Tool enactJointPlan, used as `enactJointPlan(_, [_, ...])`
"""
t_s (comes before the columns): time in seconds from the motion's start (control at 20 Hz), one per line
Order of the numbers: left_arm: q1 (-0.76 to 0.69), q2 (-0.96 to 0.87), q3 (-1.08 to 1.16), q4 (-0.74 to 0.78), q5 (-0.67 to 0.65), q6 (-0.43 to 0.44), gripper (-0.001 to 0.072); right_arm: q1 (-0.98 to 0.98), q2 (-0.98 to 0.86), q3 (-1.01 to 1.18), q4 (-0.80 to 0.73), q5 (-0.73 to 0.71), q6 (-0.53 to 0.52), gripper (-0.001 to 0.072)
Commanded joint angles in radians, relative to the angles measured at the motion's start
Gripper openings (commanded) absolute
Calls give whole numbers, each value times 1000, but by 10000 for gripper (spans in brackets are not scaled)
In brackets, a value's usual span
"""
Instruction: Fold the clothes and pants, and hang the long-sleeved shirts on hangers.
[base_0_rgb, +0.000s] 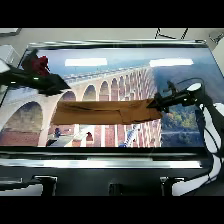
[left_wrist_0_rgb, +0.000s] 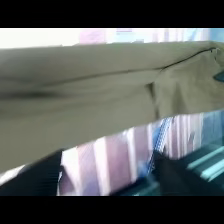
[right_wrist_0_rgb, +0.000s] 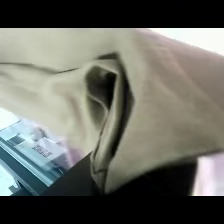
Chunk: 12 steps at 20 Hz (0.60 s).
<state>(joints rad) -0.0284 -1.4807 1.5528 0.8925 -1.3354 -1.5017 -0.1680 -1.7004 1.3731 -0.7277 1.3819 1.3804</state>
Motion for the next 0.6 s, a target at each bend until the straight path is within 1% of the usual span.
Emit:
enactJointPlan(0.0, [-188, -40, -129, 8, 311, 7, 17, 62, 182, 1, 5, -11, 117, 32])
enactJointPlan(0.05, [-238, -68, -171, 8, 368, -8, 18, 76, 229, 1, 5, 0, 148, 32])
enactJointPlan(0.15, [-321, -140, -223, -7, 422, -83, 18, 108, 314, 1, 3, 27, 190, 32])
enactJointPlan(0.3, [-431, -257, -243, -125, 466, -89, 19, 153, 405, 1, 3, 37, 249, 32])
enactJointPlan(0.4, [-498, -309, -243, -191, 504, -90, 18, 177, 456, 1, 2, 37, 267, 32])
enactJointPlan(0.45, [-528, -325, -243, -217, 539, -106, 18, 187, 481, 1, 3, 42, 275, 32])
enactJointPlan(0.55, [-589, -353, -243, -287, 642, -179, 18, 192, 523, 1, 5, 76, 297, 33])
